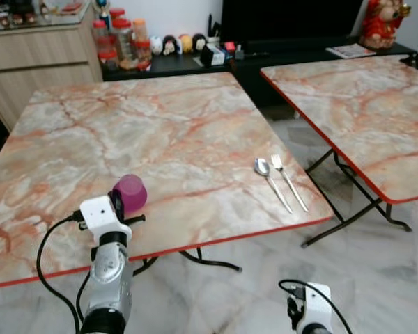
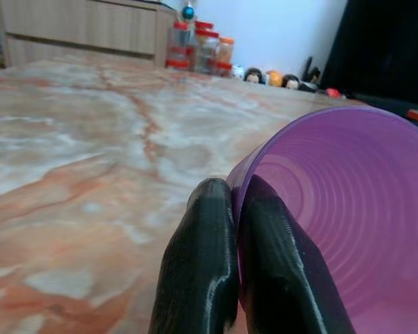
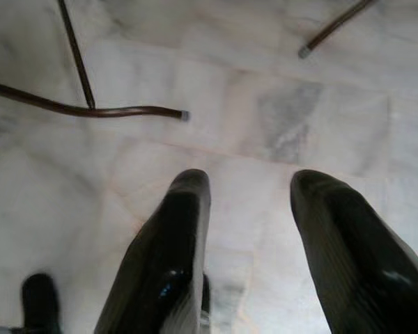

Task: Setting the table

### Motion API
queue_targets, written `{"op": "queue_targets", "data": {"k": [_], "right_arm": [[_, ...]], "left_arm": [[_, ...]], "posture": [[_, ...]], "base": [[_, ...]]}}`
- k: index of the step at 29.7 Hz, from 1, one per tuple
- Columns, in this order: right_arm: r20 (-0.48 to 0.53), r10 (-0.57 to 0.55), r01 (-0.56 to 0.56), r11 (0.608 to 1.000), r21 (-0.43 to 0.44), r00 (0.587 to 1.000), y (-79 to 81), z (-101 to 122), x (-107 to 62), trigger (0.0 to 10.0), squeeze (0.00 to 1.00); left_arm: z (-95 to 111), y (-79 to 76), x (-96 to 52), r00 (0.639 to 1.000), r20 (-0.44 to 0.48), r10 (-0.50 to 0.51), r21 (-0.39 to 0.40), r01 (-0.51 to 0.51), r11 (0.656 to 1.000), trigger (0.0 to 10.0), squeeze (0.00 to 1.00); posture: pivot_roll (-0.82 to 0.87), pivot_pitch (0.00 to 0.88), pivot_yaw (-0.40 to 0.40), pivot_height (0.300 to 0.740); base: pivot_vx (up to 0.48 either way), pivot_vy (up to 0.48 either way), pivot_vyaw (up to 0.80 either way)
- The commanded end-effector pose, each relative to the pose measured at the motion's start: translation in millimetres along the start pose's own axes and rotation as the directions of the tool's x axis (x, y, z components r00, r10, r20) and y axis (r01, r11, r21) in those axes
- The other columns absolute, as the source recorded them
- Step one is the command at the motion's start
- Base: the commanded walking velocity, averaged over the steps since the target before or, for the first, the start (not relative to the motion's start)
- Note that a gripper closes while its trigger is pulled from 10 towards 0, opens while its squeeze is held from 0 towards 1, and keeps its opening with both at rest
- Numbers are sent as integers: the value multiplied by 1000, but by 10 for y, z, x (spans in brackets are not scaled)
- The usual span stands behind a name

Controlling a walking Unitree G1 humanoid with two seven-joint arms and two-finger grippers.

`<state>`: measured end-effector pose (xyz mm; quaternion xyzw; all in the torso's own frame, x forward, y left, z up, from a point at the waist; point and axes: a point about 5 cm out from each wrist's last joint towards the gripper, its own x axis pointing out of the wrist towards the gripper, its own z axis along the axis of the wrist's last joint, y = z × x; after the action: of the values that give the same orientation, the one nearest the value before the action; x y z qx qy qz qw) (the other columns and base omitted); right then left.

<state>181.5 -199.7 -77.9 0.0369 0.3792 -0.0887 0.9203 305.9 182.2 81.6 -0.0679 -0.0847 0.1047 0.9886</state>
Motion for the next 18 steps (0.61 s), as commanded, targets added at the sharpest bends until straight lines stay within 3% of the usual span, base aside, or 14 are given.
{"op": "queue_targets", "data": {"k": [1, 13, 18], "right_arm": [[4, 10, -10, 1000, 4, 1000, 54, 26, 13, 10000, 0], [5, 18, -18, 1000, 6, 1000, 71, 37, 18, 10000, 0], [0, 14, -14, 1000, 19, 1000, 68, 23, 14, 10000, 0]], "left_arm": [[17, 84, 3, 1000, 2, 24, 9, -24, 1000, 10000, 0], [44, 122, 25, 999, 10, 39, 6, -39, 999, 10000, 0], [63, 141, 40, 999, 15, 45, 8, -46, 999, 10000, 0]], "posture": [[37, 0, -19, 740], [43, 0, -20, 740], [42, 0, -18, 740]], "base": [[0, -262, 688], [0, -261, 570], [0, -260, 0]]}}
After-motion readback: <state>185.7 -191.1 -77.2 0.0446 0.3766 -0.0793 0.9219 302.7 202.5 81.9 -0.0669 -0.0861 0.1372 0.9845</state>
